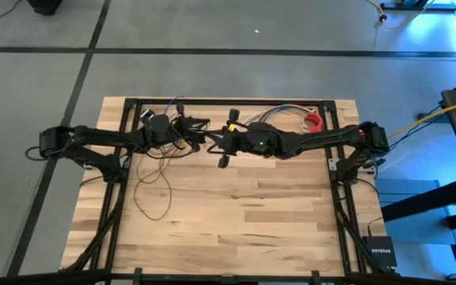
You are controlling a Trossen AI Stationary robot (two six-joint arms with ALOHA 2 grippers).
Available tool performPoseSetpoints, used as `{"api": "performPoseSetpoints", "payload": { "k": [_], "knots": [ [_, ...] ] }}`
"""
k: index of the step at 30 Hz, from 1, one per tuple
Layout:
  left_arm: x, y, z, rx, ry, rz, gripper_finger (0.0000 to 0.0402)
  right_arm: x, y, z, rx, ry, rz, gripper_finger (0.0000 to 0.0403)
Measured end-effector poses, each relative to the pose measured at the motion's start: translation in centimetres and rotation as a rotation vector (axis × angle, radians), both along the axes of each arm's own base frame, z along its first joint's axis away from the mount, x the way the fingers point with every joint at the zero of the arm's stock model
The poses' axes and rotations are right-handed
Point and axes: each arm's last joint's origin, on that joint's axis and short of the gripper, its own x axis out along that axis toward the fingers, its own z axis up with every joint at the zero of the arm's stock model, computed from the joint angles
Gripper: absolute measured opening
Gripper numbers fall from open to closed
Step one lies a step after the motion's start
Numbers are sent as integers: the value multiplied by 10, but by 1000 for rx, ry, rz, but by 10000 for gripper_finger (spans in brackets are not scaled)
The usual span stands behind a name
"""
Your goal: Coiling cords
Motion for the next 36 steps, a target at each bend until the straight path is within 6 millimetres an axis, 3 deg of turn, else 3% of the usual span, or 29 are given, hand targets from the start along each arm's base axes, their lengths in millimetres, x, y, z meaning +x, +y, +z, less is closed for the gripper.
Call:
{"api": "performPoseSetpoints", "payload": {
  "k": [11, 19, 28, 36],
  "knots": [
    [-32, -7, 17, 65, 165, 107, 2, -9, 6, -12, -141, 225, -223, 2],
    [-56, -18, 38, 47, 94, 93, 4, -12, 0, -24, -165, 338, -311, 2],
    [-52, -35, 42, -60, 2, -64, 4, -5, -24, -43, -186, 413, -428, 2],
    [-45, -46, 44, -143, -76, -145, 4, 9, -35, -57, -171, 365, -460, 2]
  ]
}}
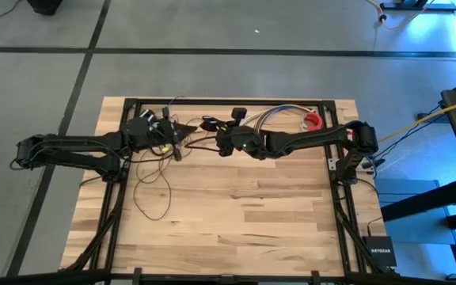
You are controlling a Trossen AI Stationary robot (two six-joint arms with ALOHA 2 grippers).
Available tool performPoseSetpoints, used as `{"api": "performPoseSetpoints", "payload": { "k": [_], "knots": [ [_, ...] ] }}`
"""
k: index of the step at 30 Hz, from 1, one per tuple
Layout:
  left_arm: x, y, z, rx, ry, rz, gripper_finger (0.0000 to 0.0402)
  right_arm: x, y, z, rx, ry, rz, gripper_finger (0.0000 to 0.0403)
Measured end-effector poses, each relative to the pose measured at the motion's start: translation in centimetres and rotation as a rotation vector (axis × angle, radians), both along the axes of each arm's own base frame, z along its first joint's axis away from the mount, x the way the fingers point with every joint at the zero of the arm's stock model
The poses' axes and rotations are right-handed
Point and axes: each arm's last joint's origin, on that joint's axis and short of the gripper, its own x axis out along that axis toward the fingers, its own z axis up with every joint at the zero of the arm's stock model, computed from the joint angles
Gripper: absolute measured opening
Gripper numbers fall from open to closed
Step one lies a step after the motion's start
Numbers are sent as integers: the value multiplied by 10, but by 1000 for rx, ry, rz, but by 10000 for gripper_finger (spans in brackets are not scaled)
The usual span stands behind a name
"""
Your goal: Coiling cords
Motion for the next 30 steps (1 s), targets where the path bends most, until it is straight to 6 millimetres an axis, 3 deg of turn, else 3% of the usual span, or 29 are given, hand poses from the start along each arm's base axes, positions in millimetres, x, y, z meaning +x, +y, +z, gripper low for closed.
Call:
{"api": "performPoseSetpoints", "payload": {
  "k": [13, 19, 24, 30],
  "knots": [
    [38, -6, -20, 3, -24, -71, 1, 14, -9, -7, 11, -147, -10, 2],
    [21, -8, -24, 33, 155, -60, 7, 10, -6, -1, -16, -122, -26, 2],
    [3, -9, -36, -112, 316, -32, 10, 8, -5, 3, -16, -124, -21, 2],
    [3, -12, -67, -233, 334, -76, 64, 8, -6, 2, -11, -122, -18, 2]
  ]
}}
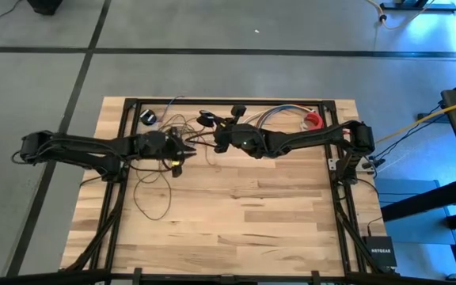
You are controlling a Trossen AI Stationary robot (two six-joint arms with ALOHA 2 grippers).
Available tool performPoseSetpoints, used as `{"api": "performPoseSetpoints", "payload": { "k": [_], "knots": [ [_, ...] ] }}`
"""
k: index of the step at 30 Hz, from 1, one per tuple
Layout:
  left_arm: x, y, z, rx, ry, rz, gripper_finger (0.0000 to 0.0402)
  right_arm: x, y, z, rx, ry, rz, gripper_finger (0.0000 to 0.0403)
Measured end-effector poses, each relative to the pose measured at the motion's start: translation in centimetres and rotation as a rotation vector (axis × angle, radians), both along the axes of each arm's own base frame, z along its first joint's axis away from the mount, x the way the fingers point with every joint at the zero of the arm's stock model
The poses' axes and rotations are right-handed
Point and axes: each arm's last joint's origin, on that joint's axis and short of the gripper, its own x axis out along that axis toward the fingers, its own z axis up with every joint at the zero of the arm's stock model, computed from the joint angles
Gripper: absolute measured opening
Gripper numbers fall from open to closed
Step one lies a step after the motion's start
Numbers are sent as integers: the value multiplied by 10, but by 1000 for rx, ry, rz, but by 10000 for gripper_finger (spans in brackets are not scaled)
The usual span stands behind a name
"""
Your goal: Coiling cords
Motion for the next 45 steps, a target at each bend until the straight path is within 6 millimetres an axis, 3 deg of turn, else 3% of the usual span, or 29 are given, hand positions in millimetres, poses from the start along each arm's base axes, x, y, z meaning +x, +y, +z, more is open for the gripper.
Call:
{"api": "performPoseSetpoints", "payload": {
  "k": [5, 11, 24, 33, 45],
  "knots": [
    [3, 0, -18, -16, 7, 2, 119, 0, 0, 0, 0, -3, 6, 2],
    [12, -2, -27, -72, -40, -33, 147, 1, 1, 0, 4, -3, 28, 2],
    [24, -7, -24, -186, -173, -73, 147, 1, 1, 0, 4, 3, 27, 2],
    [42, -5, -41, -260, -244, -47, 148, 1, 1, 3, -13, -13, 31, 3],
    [50, -4, -39, -314, -323, -39, 148, 1, 1, 2, -12, -5, 31, 3]
  ]
}}
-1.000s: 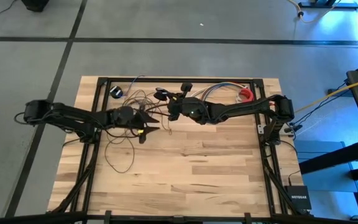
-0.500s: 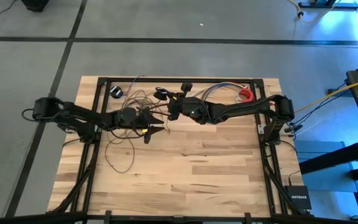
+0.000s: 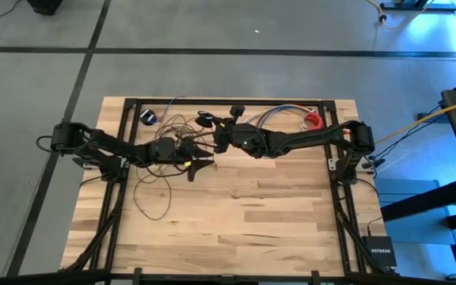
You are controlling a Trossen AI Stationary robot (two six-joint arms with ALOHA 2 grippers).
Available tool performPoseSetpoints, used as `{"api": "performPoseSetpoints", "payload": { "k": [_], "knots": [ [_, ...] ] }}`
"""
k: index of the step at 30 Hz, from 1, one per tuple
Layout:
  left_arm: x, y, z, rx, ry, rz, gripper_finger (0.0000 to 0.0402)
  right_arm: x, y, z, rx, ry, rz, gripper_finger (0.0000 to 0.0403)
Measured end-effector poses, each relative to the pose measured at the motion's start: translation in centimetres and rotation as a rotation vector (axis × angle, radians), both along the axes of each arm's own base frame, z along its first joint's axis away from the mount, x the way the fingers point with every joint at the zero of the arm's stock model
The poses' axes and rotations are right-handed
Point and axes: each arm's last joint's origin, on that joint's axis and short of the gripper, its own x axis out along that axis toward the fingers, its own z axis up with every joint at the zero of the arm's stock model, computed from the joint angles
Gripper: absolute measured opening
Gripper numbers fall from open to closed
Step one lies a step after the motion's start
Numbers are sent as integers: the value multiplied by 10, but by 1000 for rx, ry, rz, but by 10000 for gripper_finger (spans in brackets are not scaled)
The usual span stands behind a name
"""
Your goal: Coiling cords
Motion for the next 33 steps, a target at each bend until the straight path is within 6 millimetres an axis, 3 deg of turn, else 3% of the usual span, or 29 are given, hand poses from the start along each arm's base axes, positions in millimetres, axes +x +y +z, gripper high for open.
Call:
{"api": "performPoseSetpoints", "payload": {
  "k": [9, 17, 33],
  "knots": [
    [1, 0, 3, 55, -13, -7, 139, 0, 0, 0, 7, -3, 22, 3],
    [5, 1, 9, 167, -24, -14, 12, 2, 2, 3, 35, -52, 85, 3],
    [18, 9, 18, 337, -15, 98, 1, 5, 7, 10, 102, -167, 188, 3]
  ]
}}
